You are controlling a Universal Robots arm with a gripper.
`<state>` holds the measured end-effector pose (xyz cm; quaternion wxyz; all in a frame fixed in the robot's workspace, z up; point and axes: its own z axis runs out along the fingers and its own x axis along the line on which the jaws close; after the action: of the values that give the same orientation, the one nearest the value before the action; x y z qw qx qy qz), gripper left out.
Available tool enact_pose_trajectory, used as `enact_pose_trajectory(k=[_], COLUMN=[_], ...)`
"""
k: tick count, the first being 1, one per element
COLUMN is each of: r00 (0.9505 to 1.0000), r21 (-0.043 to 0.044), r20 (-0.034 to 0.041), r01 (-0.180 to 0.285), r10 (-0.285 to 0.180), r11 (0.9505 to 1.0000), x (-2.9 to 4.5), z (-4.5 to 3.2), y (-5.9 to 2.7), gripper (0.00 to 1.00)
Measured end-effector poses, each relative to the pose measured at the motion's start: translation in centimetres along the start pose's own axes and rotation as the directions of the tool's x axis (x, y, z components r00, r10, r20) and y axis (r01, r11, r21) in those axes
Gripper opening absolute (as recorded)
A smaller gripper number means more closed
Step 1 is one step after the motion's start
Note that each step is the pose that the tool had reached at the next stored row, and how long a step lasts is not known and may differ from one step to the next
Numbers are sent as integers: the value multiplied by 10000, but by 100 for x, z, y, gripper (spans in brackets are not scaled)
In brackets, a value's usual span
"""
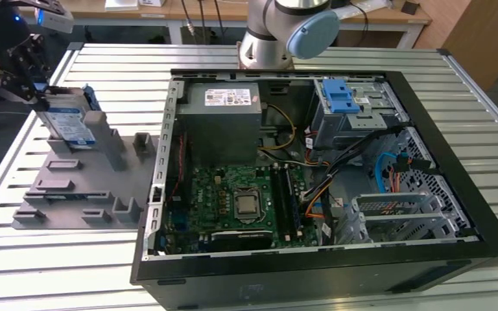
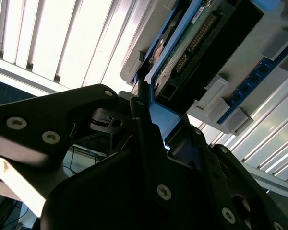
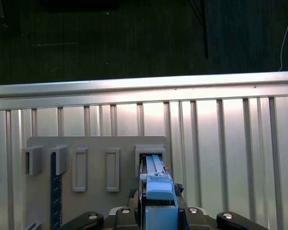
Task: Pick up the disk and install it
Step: 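Pick up the disk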
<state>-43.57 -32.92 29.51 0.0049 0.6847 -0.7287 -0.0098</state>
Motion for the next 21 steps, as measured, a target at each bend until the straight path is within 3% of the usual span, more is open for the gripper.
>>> enact_pose_trajectory(k=[21], r00=[10000], r21=[-1], r20=[0], r01=[-1], r10=[1], r11=[10000], x=[-1], z=[-81], y=[2], gripper=[36])
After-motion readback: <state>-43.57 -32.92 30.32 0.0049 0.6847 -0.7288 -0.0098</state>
